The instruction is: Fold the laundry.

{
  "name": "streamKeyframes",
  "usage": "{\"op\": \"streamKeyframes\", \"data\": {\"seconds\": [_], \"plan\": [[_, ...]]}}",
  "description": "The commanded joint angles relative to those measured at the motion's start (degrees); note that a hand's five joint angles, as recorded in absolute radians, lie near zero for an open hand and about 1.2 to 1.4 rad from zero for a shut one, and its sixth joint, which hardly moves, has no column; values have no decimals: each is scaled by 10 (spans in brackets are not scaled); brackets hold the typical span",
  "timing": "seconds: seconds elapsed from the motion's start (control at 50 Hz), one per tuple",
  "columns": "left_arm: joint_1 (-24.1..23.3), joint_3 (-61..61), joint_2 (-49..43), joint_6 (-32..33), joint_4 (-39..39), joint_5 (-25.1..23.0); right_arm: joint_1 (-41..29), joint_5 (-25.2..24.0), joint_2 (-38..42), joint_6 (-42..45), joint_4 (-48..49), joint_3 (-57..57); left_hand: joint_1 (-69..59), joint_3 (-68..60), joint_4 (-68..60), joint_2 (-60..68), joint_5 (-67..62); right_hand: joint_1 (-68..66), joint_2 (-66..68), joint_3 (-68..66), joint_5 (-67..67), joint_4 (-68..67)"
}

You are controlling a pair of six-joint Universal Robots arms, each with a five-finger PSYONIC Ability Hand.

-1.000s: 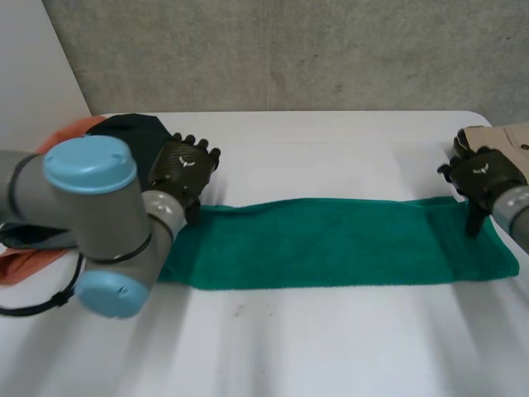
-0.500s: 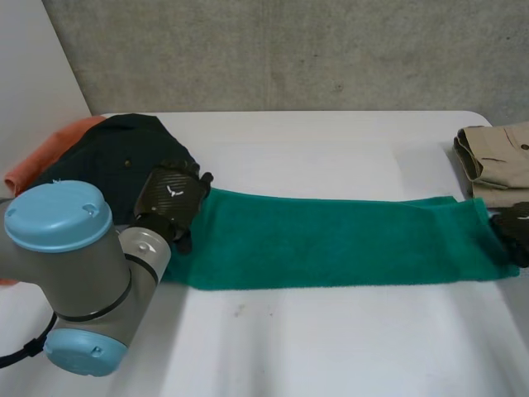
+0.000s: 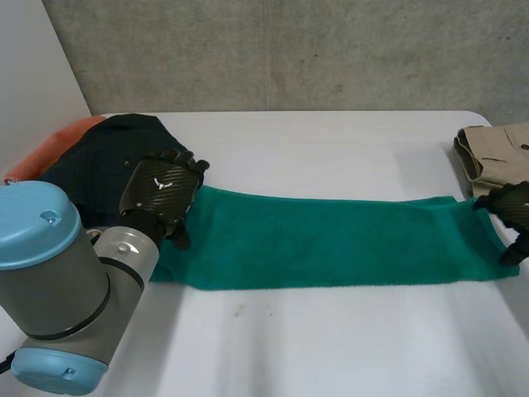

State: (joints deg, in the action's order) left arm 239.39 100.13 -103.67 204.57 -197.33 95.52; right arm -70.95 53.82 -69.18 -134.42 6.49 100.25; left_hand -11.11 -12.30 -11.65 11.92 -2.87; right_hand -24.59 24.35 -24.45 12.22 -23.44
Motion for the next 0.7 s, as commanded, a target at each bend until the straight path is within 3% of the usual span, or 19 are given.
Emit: {"op": "streamKeyframes", "data": {"seconds": [0.02,0.12,0.2,0.24,0.26,0.4,0.58,0.66,0.7], "plan": [[-1,-1,1,-22,0,-1,-2,-20,24,-5,3,21,11,23,16,-19,29,-16,19,-18,40,-28],[-2,1,1,-23,0,-1,-2,-17,55,12,8,18,11,23,16,-19,29,-67,69,-68,90,-78],[-2,1,0,-23,-1,-1,-2,-7,82,26,18,8,11,23,16,-19,29,-199,202,-201,223,-211],[-1,0,0,-23,-1,-1,-2,4,99,35,25,5,11,23,16,-19,29,-476,478,-477,500,-487],[-1,0,0,-23,-1,-1,-1,10,101,38,27,2,11,23,16,-19,29,-553,556,-555,577,-565],[0,0,4,-23,-1,0,39,109,88,49,102,6,11,23,16,-19,29,-554,556,-555,578,-566],[0,2,26,-23,0,2,81,132,19,137,93,-11,11,23,16,-19,29,-554,556,-555,578,-566],[3,9,32,-23,2,2,45,125,-15,139,78,-9,11,23,16,-19,29,-554,556,-555,578,-566],[5,9,37,-23,2,4,-35,116,-52,121,79,-8,11,23,16,-19,29,-554,556,-555,578,-566]]}}
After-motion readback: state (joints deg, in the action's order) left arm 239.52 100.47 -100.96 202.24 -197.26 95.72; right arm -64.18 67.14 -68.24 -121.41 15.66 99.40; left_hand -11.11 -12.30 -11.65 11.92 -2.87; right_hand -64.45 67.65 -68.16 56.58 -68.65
